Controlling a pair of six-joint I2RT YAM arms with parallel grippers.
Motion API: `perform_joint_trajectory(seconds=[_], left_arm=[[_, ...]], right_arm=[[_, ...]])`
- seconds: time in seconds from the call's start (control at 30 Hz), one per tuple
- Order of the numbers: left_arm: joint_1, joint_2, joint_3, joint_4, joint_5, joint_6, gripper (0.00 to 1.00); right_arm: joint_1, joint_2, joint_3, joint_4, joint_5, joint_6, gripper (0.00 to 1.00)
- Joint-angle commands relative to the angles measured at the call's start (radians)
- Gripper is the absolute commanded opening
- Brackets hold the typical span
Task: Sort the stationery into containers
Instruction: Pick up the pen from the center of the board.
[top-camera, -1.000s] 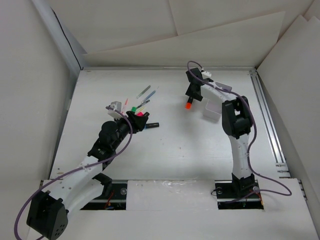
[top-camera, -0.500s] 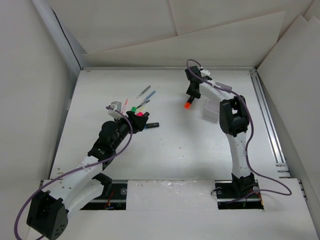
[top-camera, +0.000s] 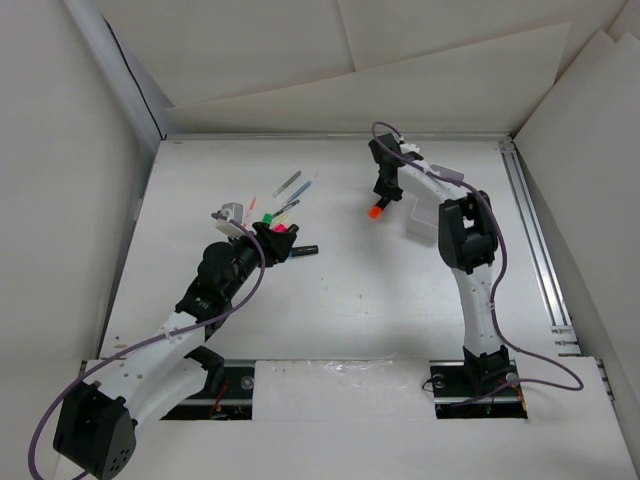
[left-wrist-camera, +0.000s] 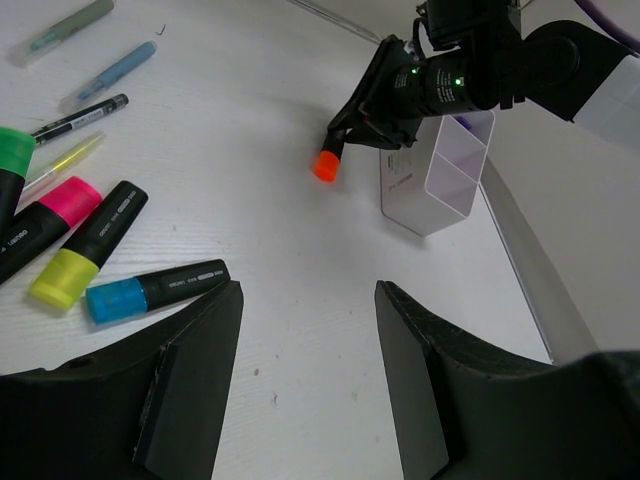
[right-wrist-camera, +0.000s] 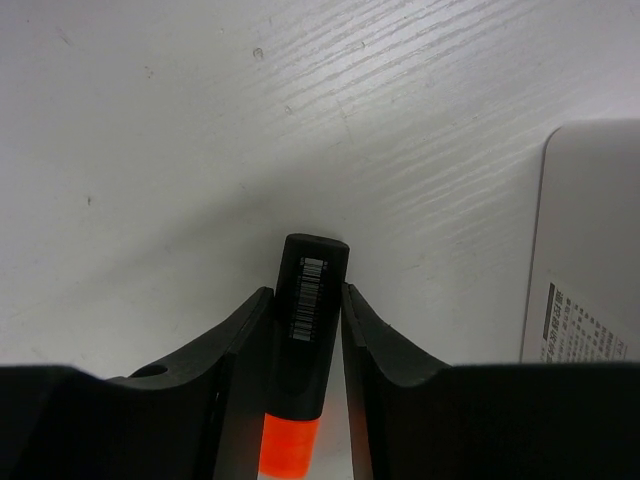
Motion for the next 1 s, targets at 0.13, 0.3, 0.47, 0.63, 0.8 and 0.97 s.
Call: perform_joint_trajectory(seconds=[0.13, 0.3, 0.47, 0.63, 0.8, 0.97], left_arm=[[-0.003, -0.039, 0.013, 0.036, 0.000, 0.000, 0.52], [-0.003, -0.052, 0.013, 0.025, 0.000, 0.000, 0.52], [-0.003, -0.064, 0.022, 0.016, 0.000, 0.000, 0.52], [-0.003, -0.064, 0.011, 0.025, -0.011, 0.000, 0.52], [-0.003, -0.055, 0.011, 0.036, -0.002, 0.000, 0.52], [-0.003, -0.035, 0.020, 0.035, -0.003, 0.000, 0.52]], right_arm=[[0.030, 0.026, 0.044, -0.061, -0.006, -0.009, 0.42], [0.042, 0.026, 0.032, -0.061, -0.006, 0.001, 0.38], [0.042, 0.008, 0.003, -0.061, -0.006, 0.001, 0.21], [0.053, -0.113, -0.120, 0.075, -0.027, 0.010, 0.08], [0.062, -0.276, -0.151, 0.134, 0.046, 0.001, 0.07], [0.038, -0.409, -0.120, 0.155, 0.412, -0.030, 0.07]])
